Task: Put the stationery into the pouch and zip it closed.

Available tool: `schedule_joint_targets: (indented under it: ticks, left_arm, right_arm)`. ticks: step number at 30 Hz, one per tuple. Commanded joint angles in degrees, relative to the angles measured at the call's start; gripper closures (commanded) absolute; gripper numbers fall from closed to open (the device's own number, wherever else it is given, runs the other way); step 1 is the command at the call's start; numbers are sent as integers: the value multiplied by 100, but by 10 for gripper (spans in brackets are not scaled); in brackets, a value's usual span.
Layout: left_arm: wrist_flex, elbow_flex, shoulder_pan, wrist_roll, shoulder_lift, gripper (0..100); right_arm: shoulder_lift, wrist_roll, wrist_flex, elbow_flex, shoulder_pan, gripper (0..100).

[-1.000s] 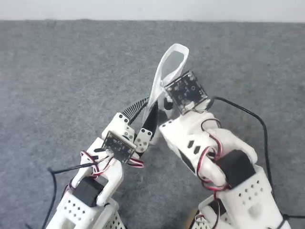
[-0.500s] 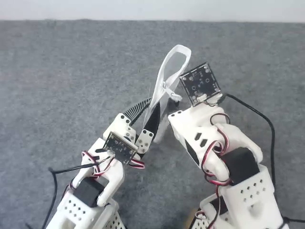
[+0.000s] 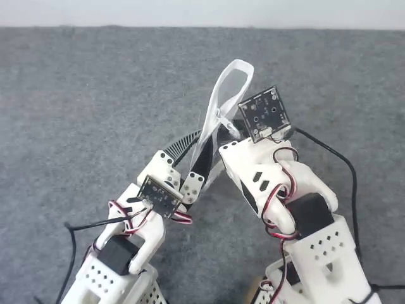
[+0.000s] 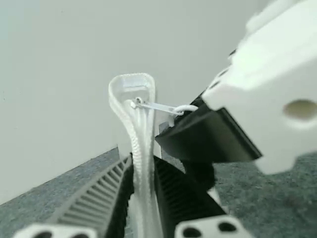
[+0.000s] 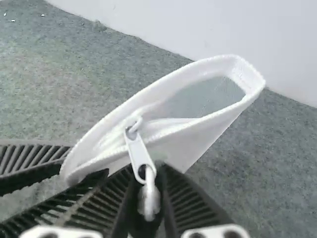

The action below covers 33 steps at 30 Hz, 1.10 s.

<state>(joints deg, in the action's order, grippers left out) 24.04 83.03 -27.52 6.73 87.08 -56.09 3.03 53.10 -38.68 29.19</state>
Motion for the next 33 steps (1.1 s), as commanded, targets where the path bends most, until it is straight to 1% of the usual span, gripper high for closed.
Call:
schedule_joint_targets:
  ticks: [1, 3, 5, 12, 16, 20, 27, 30, 33]
  left_arm:
    - [114, -101, 18, 26, 0, 991]
    - [123, -101, 18, 26, 0, 991]
    - [123, -92, 18, 26, 0, 991]
    - [176, -84, 18, 26, 0, 991]
    - [264, -101, 18, 26, 0, 991]
    - [255, -101, 18, 26, 0, 991]
    - [264, -101, 18, 26, 0, 991]
    - [264, -92, 18, 26, 0, 991]
    - [264, -92, 18, 26, 0, 991]
  right_arm:
    - [-532, -53, -136, 343, -391, 994]
    - [-602, -149, -145, 466, -549, 994]
    - [-523, -404, -180, 633, -646, 994]
    - [57, -897, -1332, 686, -708, 994]
    - [444, -1081, -1622, 914, -857, 994]
    - [1077, -1380, -1587, 1556, -1209, 994]
    - [2290, -1415, -1631, 2488, -1596, 994]
    - [2712, -1626, -1631, 2884, -1763, 994]
    - [3152, -1653, -1613, 3314, -1895, 994]
